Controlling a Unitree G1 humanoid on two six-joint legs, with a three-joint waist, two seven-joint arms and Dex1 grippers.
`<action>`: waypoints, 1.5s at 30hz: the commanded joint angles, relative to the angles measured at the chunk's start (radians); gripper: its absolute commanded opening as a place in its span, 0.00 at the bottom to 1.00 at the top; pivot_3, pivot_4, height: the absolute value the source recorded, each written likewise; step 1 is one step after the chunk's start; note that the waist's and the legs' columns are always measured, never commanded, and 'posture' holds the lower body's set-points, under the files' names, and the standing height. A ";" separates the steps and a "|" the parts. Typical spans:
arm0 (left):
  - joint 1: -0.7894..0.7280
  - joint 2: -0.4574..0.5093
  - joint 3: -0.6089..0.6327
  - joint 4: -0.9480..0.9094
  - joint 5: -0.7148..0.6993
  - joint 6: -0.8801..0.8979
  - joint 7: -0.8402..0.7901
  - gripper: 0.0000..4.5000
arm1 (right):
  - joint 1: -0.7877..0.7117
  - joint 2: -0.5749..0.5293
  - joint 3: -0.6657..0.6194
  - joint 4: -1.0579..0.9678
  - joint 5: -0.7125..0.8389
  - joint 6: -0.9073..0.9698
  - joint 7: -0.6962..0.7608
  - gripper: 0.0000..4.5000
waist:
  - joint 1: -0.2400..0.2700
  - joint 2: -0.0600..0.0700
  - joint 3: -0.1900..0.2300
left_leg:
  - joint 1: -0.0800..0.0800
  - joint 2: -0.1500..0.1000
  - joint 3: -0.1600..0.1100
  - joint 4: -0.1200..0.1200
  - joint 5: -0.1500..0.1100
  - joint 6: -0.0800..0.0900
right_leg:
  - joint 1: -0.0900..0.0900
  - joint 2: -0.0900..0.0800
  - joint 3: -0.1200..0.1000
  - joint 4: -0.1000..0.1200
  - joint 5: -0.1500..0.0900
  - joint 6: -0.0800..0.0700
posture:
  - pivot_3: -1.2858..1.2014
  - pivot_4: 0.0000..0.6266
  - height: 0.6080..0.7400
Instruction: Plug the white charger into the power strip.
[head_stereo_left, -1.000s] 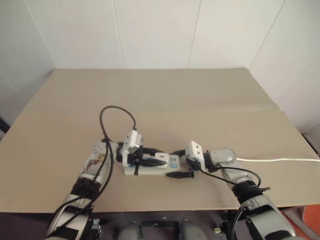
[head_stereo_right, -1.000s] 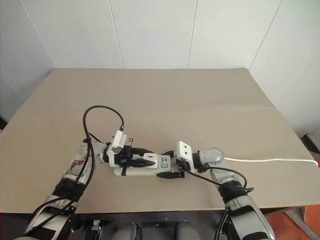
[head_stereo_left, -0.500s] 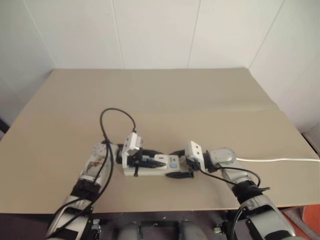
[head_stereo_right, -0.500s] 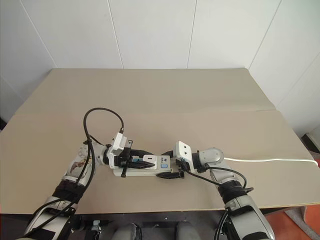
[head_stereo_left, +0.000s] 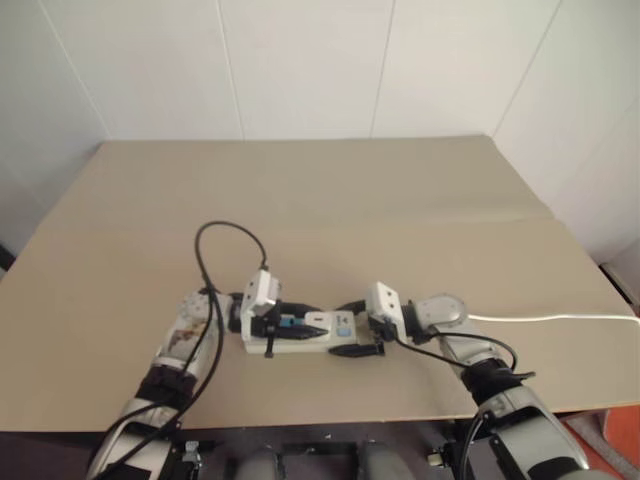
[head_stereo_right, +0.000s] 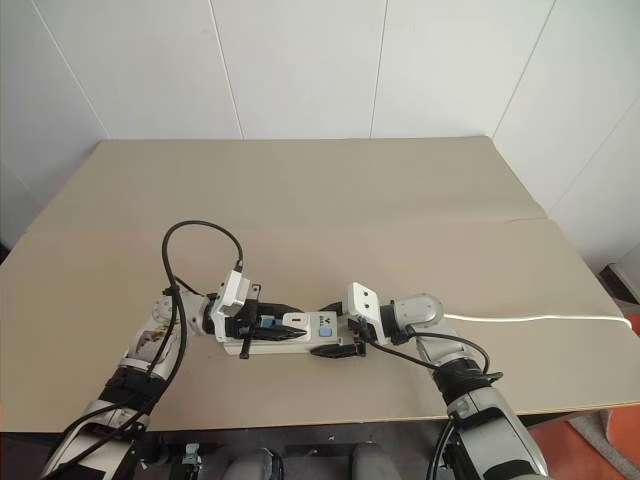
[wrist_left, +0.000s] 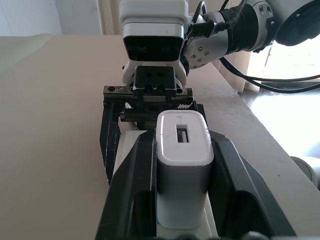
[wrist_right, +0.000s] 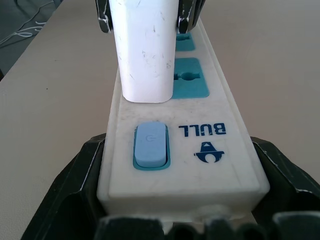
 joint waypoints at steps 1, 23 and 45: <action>0.056 0.046 -0.022 0.038 0.056 0.002 -0.001 0.22 | 0.023 -0.040 0.018 0.061 -0.059 0.023 -0.003 0.76 | 0.000 0.000 0.000 | 0.000 0.000 0.000 0.000 0.000 0.000 | 0.000 0.000 0.000 0.000 0.000 0.000 | 0.52 0.24 1.00; 0.087 0.056 -0.031 0.001 0.040 0.026 0.021 0.22 | 0.004 -0.038 0.011 0.080 -0.053 0.018 -0.016 0.76 | -0.001 0.000 -0.004 | 0.001 0.001 0.001 -0.001 0.000 0.000 | 0.000 0.000 0.001 -0.001 0.000 0.000 | 0.52 0.24 1.00; 0.015 0.137 0.078 -0.159 -0.023 0.101 0.087 0.99 | 0.013 -0.019 0.013 0.079 -0.056 0.008 -0.030 0.76 | 0.003 0.001 -0.005 | 0.000 0.001 0.002 -0.001 0.000 0.000 | -0.001 0.000 0.001 -0.001 0.000 0.000 | 0.52 0.24 1.00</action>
